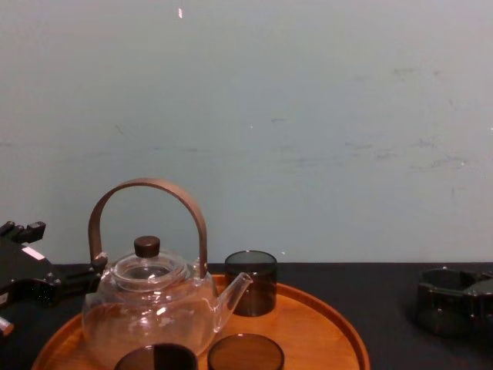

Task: Pick up the glass from the table and place it on the tray.

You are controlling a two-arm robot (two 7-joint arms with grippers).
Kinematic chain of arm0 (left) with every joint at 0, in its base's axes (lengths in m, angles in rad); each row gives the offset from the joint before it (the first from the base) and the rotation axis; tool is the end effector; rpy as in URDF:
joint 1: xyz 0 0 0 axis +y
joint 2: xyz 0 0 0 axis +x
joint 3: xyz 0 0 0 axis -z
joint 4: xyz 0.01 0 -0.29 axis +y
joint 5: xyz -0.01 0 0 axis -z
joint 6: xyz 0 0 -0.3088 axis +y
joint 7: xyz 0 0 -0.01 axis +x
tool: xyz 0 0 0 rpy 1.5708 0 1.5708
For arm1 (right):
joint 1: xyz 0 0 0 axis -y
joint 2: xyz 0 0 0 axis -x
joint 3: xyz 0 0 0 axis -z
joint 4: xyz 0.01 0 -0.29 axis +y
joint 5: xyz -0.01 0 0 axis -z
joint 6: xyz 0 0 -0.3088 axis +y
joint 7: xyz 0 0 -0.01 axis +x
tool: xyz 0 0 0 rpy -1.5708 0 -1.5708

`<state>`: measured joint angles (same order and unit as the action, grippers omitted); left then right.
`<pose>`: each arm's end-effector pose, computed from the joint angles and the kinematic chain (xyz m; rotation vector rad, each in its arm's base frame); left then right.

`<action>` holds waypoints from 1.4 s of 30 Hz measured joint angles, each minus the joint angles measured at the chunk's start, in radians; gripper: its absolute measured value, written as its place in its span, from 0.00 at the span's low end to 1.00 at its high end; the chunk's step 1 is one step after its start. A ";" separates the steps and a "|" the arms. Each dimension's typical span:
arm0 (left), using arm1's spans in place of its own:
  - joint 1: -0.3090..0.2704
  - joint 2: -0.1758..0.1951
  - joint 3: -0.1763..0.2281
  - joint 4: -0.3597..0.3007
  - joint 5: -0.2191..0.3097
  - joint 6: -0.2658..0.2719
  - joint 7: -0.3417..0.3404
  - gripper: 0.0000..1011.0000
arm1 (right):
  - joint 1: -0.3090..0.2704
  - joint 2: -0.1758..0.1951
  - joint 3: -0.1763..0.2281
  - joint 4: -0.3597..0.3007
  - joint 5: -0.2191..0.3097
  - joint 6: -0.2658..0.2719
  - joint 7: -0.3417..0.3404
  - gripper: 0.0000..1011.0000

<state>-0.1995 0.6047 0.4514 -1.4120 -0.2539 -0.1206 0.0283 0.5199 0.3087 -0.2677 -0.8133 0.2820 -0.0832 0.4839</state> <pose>0.3581 0.0827 -0.3023 0.3044 -0.2851 1.2479 0.4504 -0.0976 -0.3300 -0.2177 0.1047 -1.0853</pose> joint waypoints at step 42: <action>0.000 0.000 0.000 0.000 0.000 0.000 0.000 1.00 | 0.000 0.000 0.000 0.000 0.000 0.000 0.000 0.89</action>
<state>-0.1995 0.6047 0.4514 -1.4119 -0.2539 -0.1205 0.0283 0.5199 0.3086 -0.2678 -0.8132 0.2820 -0.0831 0.4839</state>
